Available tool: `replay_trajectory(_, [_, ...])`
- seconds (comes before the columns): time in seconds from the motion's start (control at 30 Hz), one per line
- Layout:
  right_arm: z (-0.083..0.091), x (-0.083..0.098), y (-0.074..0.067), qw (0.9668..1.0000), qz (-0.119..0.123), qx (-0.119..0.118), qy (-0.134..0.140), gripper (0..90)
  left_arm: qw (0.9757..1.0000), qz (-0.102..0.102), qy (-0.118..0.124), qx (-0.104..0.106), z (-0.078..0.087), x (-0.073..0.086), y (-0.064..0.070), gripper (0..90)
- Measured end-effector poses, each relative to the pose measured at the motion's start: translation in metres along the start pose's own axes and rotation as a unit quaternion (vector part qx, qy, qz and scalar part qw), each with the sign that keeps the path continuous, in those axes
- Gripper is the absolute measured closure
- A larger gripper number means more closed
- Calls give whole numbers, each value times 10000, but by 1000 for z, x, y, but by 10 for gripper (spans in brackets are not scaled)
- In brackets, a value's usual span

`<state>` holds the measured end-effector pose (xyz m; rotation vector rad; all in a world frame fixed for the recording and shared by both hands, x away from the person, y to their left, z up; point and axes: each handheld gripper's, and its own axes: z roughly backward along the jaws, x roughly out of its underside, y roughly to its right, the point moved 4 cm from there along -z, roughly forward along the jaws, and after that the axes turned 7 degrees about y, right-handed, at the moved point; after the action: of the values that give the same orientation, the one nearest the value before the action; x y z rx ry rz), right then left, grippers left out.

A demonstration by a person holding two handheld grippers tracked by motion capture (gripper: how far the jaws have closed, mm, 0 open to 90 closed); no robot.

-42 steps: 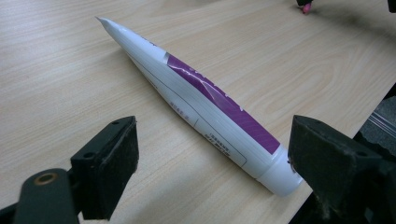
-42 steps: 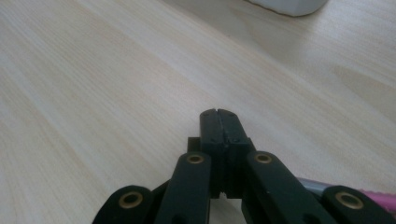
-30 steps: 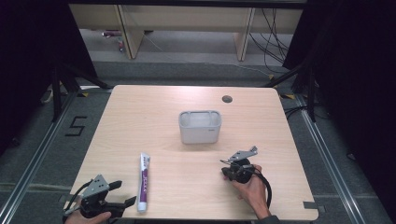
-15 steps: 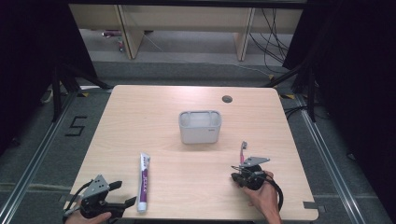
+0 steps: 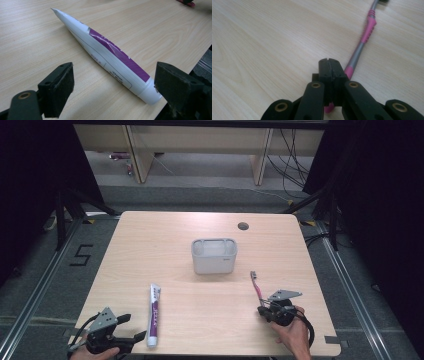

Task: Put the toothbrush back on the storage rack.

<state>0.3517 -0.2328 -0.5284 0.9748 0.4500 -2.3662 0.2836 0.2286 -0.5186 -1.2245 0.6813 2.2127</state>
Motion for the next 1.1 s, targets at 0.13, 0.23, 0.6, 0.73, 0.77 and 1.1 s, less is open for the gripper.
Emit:
replay_trajectory(0.13, [3,1,7,9998,-60,43,192,892,10000,14,6,-12,0,0,0,160])
replay_trajectory(0.23, [6,3,10,9998,-165,81,90,893,10000,47,16,-33,-1,0,0,160])
replay_trajectory(0.6, [14,6,27,9996,-123,235,78,893,10000,19,-16,-17,-1,1,0,160])
replay_trajectory(0.73, [18,7,28,9996,-232,163,-56,893,10000,7,-39,-9,-1,1,0,160])
replay_trajectory(0.77, [17,7,29,9994,-231,239,-10,893,10000,22,-20,-16,-2,1,-1,160])
replay_trajectory(1.1, [23,-6,27,9993,126,336,-35,855,10000,21,-31,-26,-2,1,-1,160])
